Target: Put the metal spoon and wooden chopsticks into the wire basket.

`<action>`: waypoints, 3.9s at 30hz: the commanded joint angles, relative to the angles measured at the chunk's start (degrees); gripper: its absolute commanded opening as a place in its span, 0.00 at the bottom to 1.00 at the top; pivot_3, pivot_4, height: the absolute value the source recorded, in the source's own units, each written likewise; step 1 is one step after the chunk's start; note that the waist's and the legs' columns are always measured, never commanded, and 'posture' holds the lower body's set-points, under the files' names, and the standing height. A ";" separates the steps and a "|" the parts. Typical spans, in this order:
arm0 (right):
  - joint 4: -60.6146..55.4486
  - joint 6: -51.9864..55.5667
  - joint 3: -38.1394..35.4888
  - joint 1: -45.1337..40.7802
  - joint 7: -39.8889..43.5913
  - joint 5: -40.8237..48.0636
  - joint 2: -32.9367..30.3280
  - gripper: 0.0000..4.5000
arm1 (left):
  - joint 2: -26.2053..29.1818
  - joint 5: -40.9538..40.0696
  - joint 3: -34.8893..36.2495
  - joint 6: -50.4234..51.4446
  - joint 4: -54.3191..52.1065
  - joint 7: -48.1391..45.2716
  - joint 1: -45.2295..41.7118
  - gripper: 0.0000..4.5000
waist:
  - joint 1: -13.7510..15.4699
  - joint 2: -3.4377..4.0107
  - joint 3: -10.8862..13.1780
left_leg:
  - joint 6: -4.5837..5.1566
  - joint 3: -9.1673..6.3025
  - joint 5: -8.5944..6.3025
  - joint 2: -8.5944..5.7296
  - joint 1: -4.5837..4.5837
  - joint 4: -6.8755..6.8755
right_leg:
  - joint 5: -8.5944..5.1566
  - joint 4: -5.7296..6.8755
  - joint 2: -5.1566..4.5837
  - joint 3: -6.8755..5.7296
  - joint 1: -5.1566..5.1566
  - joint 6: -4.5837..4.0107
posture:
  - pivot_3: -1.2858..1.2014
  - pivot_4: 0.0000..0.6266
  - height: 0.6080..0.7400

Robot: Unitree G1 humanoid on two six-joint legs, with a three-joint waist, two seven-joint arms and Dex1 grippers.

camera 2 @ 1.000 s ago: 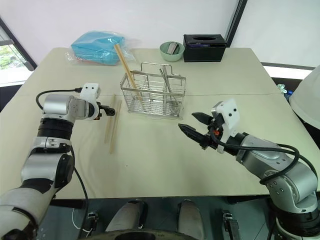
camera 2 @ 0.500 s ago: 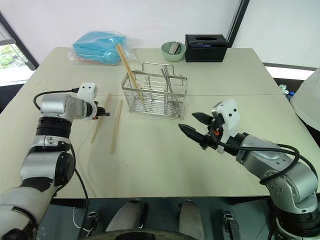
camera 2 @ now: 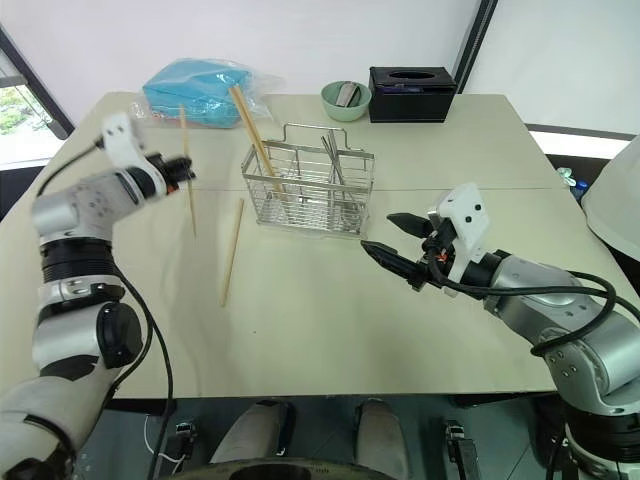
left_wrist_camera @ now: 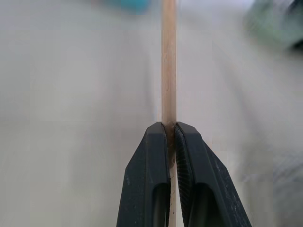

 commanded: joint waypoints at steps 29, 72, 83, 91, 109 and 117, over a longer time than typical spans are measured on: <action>-6.61 0.00 -8.81 5.73 -7.55 5.02 1.22 0.75 | -14.15 -4.60 -11.29 -30.98 4.91 -14.43 -9.52 0.01 | 0.11 0.01 0.04 | 0.05 0.01 0.00 0.01 0.05 0.07 | 0.00 0.03 0.11 0.01 0.12 0.01 | 0.52 0.24 0.35; -0.40 -2.93 -0.12 0.24 -3.27 -0.65 3.88 0.75 | 5.25 -8.90 -12.89 46.36 -14.70 13.71 -8.74 0.99 | -0.09 -0.01 0.06 | 0.05 -0.07 0.00 -0.06 0.09 0.04 | -0.01 0.13 0.16 0.00 0.07 0.02 | 0.52 0.24 0.35; -2.33 -1.94 -0.62 1.58 -4.97 0.68 4.82 0.75 | 1.57 -8.49 -20.72 47.13 -14.65 12.20 -0.22 0.99 | -0.09 0.06 0.05 | 0.01 -0.05 0.01 0.02 0.08 0.01 | -0.01 0.12 0.13 0.04 0.03 0.00 | 0.52 0.24 0.35; -3.87 -1.85 -1.10 3.34 -6.64 1.94 4.88 0.75 | -4.29 -3.94 -20.84 45.88 -8.52 11.91 0.55 0.99 | 0.02 0.12 -0.01 | 0.01 -0.03 0.01 -0.01 0.11 0.03 | -0.01 0.10 0.10 0.04 0.08 0.01 | 0.52 0.24 0.35; -3.92 -3.52 -1.51 5.88 -2.72 0.85 2.08 0.75 | -7.89 2.63 -13.52 43.52 -4.95 12.73 -0.30 0.01 | -0.04 0.17 -0.05 | 0.01 -0.03 0.01 -0.01 0.14 0.05 | -0.01 0.09 0.09 0.03 0.15 0.03 | 0.52 0.24 0.35; -1.78 -4.61 0.25 3.35 0.11 -0.94 1.74 0.75 | -2.73 5.60 -10.98 38.61 -6.68 13.89 1.66 0.01 | -0.54 0.16 -0.04 | 0.01 0.02 0.00 0.04 0.18 0.02 | -0.01 0.10 0.15 0.03 0.11 0.03 | 0.52 0.24 0.35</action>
